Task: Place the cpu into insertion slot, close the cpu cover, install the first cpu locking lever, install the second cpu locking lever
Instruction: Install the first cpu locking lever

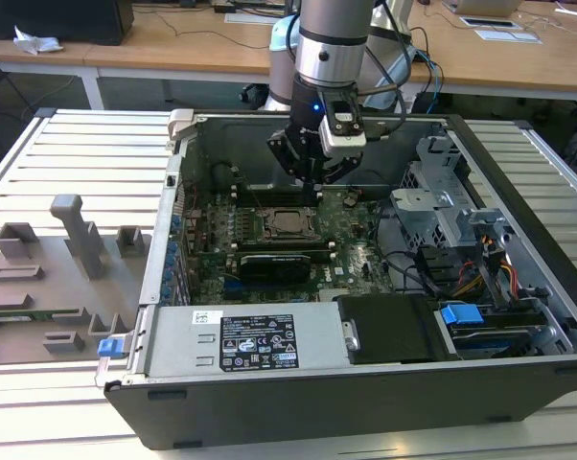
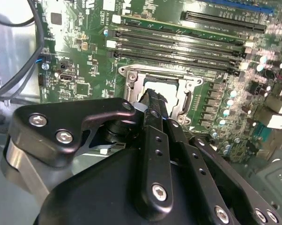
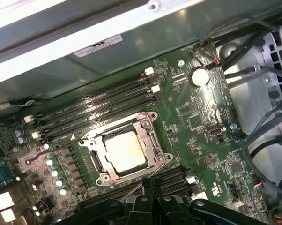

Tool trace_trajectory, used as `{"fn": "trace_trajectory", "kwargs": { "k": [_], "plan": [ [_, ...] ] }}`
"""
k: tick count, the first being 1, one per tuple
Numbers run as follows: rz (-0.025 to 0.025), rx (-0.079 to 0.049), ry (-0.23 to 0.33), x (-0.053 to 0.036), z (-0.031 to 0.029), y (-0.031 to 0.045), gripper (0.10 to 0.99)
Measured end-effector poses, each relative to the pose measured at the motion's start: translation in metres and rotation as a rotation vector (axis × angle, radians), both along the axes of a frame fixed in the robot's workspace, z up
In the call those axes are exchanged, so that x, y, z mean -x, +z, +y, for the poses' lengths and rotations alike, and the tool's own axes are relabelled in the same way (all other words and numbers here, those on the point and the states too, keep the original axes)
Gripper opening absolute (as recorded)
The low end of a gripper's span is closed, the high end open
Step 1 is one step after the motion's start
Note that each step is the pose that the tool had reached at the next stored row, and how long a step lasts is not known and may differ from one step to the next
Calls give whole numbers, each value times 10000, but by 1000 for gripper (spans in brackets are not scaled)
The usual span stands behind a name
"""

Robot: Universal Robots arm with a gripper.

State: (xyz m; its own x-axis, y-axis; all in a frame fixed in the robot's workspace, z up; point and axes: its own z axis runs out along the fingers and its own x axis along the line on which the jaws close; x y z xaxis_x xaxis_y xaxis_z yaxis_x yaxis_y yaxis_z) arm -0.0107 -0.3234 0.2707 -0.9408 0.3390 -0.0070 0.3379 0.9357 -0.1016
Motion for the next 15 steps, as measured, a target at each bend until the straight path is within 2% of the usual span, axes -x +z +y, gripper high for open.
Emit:
{"fn": "trace_trajectory", "kwargs": {
  "k": [5,9,15],
  "plan": [
    [0,0,726,0,0,0,106],
    [0,0,1539,0,0,0,106],
    [0,0,2251,0,0,0,106]
  ]
}}
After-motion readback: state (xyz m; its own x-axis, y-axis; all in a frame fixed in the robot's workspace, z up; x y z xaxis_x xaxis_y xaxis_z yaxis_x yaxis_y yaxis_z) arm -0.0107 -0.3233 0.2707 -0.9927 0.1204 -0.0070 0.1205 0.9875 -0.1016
